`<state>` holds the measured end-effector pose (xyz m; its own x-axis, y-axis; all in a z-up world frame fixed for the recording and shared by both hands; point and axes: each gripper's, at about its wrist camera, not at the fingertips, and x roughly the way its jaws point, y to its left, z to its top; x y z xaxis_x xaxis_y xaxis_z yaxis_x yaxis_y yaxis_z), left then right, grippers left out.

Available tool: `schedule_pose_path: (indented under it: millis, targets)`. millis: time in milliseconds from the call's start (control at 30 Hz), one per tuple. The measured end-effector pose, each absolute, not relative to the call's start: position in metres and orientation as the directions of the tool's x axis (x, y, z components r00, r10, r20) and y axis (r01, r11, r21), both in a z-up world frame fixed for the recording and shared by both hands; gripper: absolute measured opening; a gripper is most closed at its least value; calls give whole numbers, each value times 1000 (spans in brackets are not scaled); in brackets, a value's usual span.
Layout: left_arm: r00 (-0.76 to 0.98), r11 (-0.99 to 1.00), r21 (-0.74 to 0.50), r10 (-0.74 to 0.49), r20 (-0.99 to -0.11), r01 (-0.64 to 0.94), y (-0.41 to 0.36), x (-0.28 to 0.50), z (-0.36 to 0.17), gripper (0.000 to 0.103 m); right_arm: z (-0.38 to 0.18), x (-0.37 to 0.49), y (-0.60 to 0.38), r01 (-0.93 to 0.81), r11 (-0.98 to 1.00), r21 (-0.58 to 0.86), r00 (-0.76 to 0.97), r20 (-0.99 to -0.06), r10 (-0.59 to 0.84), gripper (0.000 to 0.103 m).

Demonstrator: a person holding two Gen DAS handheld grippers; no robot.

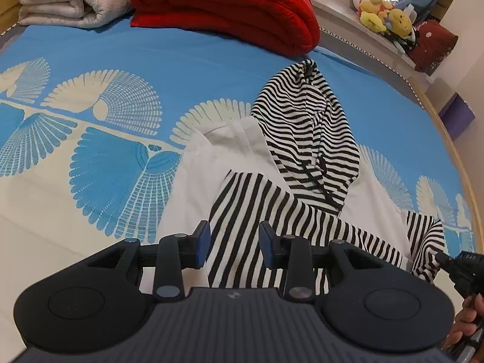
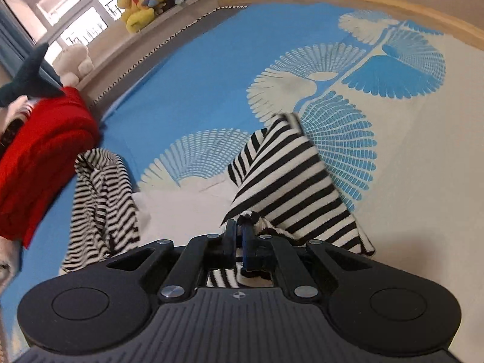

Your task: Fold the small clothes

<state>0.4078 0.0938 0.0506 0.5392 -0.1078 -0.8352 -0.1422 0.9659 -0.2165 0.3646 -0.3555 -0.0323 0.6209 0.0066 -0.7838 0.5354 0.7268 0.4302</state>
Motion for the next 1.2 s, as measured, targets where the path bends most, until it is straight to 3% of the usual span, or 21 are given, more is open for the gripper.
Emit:
schedule_pose_path:
  millis: [367, 600, 700, 800, 867, 933, 967, 1067, 1200]
  targets:
    - [526, 975, -183, -91, -846, -125, 91, 409, 42, 39, -37, 367, -361, 557, 712, 427, 608, -794, 0, 3]
    - [525, 974, -182, -85, -847, -136, 96, 410, 41, 39, -10, 361, -355, 577, 768, 276, 647, -729, -225, 2]
    - [526, 969, -188, -78, -847, -158, 105, 411, 41, 39, 19, 353, -306, 432, 894, 121, 770, -565, -296, 2]
    - [526, 961, -192, -60, -848, -200, 119, 414, 40, 39, 33, 337, -237, 82, 994, 75, 887, -461, -38, 3]
    - [522, 955, -192, -47, -852, -228, 129, 417, 38, 39, 26, 329, -197, -217, 971, 99, 830, -504, 237, 4]
    - [513, 948, -197, -43, -857, -249, 135, 418, 35, 39, 2, 336, -170, -429, 863, 267, 567, -665, 487, 5]
    - [508, 947, -198, -45, -860, -253, 137, 419, 33, 39, -14, 340, -161, -461, 822, 335, 424, -731, 535, 7]
    - [496, 947, -203, -55, -867, -250, 135, 419, 30, 39, -55, 341, -154, -428, 850, 308, 250, -863, 439, 13]
    - [489, 950, -204, -66, -870, -235, 126, 420, 26, 39, -60, 353, -186, -273, 908, 319, 281, -876, 392, 22]
